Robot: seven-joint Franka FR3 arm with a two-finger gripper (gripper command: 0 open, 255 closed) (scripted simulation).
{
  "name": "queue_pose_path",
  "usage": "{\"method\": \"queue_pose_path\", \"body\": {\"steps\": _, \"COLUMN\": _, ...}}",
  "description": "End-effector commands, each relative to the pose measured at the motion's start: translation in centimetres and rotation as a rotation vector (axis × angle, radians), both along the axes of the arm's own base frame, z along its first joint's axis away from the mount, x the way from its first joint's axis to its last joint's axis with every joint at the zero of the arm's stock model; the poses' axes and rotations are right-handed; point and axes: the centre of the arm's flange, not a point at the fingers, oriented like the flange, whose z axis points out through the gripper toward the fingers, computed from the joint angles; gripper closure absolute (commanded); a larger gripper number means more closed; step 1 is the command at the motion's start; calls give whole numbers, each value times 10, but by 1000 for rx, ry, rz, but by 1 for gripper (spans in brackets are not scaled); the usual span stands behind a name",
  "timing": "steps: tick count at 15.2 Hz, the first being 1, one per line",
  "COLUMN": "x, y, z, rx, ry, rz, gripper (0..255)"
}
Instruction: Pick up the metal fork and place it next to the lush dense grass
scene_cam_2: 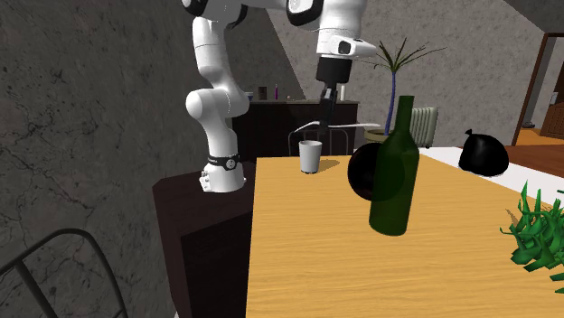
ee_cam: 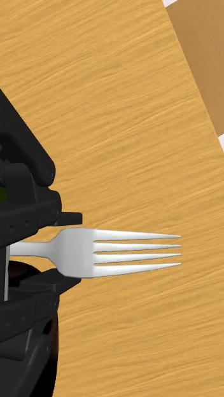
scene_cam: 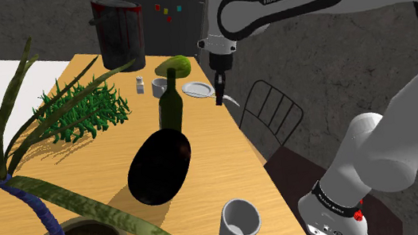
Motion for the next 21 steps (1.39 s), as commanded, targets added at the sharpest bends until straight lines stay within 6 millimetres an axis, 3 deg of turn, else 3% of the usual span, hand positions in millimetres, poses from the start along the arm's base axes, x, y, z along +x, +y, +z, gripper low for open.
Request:
{"method": "queue_pose_path", "body": {"steps": 1, "x": 26, "y": 0, "z": -2, "rx": 0, "ry": 0, "rz": 0, "gripper": 255}}
{"method": "queue_pose_path", "body": {"steps": 17, "x": 237, "y": 10, "z": -1, "rx": 0, "ry": 0, "rz": 0, "gripper": 255}}
{"method": "queue_pose_path", "body": {"steps": 18, "x": 258, "y": 11, "z": -1, "rx": 0, "ry": 0, "rz": 0, "gripper": 255}}
{"method": "queue_pose_path", "body": {"steps": 21, "x": 258, "y": 11, "z": -17, "rx": 0, "ry": 0, "rz": 0, "gripper": 255}}
